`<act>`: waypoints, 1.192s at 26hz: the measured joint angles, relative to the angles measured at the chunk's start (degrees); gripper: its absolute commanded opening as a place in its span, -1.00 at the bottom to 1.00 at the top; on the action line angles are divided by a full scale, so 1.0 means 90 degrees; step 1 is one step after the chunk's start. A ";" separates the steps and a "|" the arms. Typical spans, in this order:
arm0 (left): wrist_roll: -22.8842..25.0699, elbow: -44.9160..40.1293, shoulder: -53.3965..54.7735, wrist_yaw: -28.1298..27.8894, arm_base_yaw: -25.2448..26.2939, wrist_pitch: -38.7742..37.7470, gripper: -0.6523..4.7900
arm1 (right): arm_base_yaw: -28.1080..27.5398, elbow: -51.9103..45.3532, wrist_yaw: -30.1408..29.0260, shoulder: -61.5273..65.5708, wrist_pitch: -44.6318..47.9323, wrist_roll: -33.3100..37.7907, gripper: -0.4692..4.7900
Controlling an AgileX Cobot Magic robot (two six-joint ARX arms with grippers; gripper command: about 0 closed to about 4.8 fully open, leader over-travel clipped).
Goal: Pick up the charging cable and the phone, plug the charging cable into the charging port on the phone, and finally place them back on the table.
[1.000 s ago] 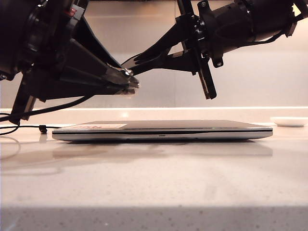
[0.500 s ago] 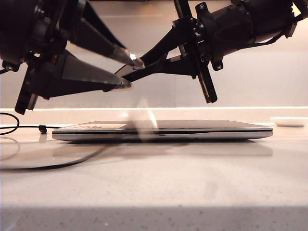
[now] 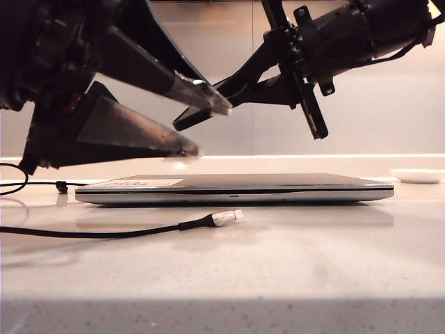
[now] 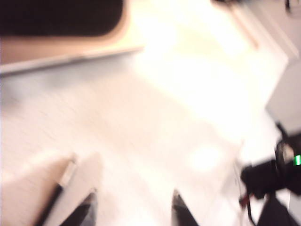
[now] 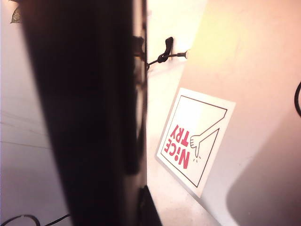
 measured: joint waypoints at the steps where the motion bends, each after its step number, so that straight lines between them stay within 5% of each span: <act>1: 0.0112 0.0000 0.0000 0.0005 -0.0083 -0.0041 -0.09 | 0.0000 0.0000 0.0017 -0.0029 -0.0005 -0.0017 -0.85; 13: 0.2198 0.0000 0.0002 -0.0010 -0.0151 -0.0862 -0.09 | -0.0022 -0.0002 0.0294 -0.0578 -0.0976 -0.0923 -0.85; 31: 0.3725 0.0000 0.0066 -0.0029 0.0731 -0.0556 -0.09 | -0.0036 -0.0012 0.0340 -0.0811 -0.1202 -0.0996 -0.85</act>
